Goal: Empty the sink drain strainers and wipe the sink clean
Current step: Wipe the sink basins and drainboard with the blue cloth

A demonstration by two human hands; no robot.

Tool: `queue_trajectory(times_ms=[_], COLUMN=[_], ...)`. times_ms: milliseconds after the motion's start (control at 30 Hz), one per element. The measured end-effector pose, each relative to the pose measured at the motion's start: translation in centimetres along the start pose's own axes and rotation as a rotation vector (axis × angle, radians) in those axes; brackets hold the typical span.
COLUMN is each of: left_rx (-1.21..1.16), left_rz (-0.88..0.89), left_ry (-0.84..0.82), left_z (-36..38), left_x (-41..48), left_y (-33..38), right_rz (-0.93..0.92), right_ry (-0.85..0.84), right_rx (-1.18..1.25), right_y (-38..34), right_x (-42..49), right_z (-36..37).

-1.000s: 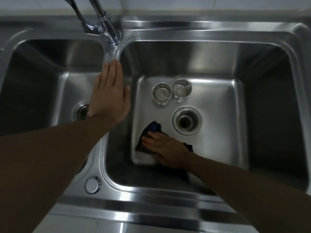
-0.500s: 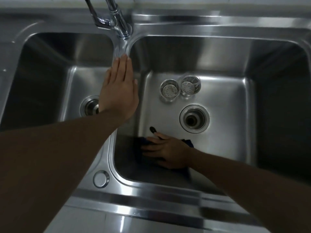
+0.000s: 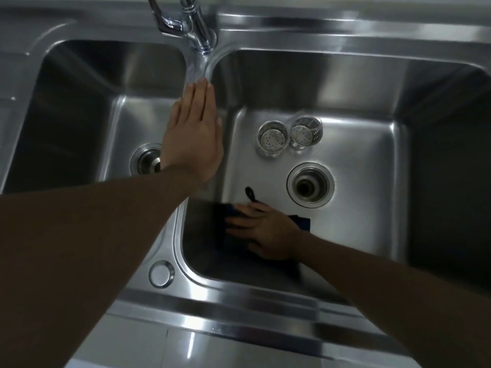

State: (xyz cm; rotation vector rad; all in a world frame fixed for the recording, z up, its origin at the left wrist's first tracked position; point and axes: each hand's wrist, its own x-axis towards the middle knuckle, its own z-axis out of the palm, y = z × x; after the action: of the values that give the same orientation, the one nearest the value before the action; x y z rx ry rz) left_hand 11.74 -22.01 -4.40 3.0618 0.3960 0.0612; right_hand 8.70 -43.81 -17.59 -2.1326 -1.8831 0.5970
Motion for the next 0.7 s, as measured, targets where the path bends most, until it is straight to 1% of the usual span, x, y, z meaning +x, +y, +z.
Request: queue_trajectory(times_ms=[67, 167, 200, 267, 367, 433, 500, 533, 567, 600, 667, 700], left_rx=[0.001, 0.013, 0.015, 0.010, -0.001, 0.002, 0.025, 0.035, 0.043, 0.050, 0.053, 0.038], left_rz=[0.000, 0.001, 0.001, 0.008, 0.020, 0.027, 0.035, 0.036, 0.038, 0.041, 0.043, 0.043], left_ry=[-0.002, -0.002, -0.002, 0.000, -0.003, -0.004, -0.006, -0.007, -0.006, -0.006, -0.007, -0.013], left_z=[0.1, 0.0, 0.0, -0.2, -0.4, -0.5, -0.5, -0.5, -0.6, -0.6, -0.7, -0.8], left_x=[0.0, 0.0, 0.0, 0.0, -0.1, -0.2, -0.3, -0.4, -0.6, -0.7, -1.1, -1.4], left_y=[0.0, -0.1, -0.1, 0.0, 0.0, 0.0, 0.1, 0.3, 0.4, 0.5, 0.7, 0.9], right_rz=[-0.053, -0.068, -0.055, 0.038, 0.278, 0.553, 0.856, 0.940, 0.942, 0.875, 0.647, 0.543], right_ry=[-0.072, -0.064, -0.045, 0.004, 0.087, 0.145, 0.186, 0.179, 0.169, 0.162, 0.113, 0.051], right_rx=[-0.035, -0.087, -0.121, -0.196, -0.267, -0.283, -0.232, -0.198, -0.169, -0.128, -0.019, 0.022], right_y=[0.7, 3.5, 4.5, 6.4, 8.6, 9.1, 8.8, 8.4, 7.9, 7.3, 6.2, 5.5], right_x=[-1.9, -6.7, -8.7, -12.4, -16.2, -17.2, -16.9, -16.7, -16.6, -16.7, -17.3, -17.6], right_z=[0.2, 0.0, -0.1, -0.4, -1.3, -2.1, -2.4, -2.5, -2.4, -2.3, -1.9, -1.8])
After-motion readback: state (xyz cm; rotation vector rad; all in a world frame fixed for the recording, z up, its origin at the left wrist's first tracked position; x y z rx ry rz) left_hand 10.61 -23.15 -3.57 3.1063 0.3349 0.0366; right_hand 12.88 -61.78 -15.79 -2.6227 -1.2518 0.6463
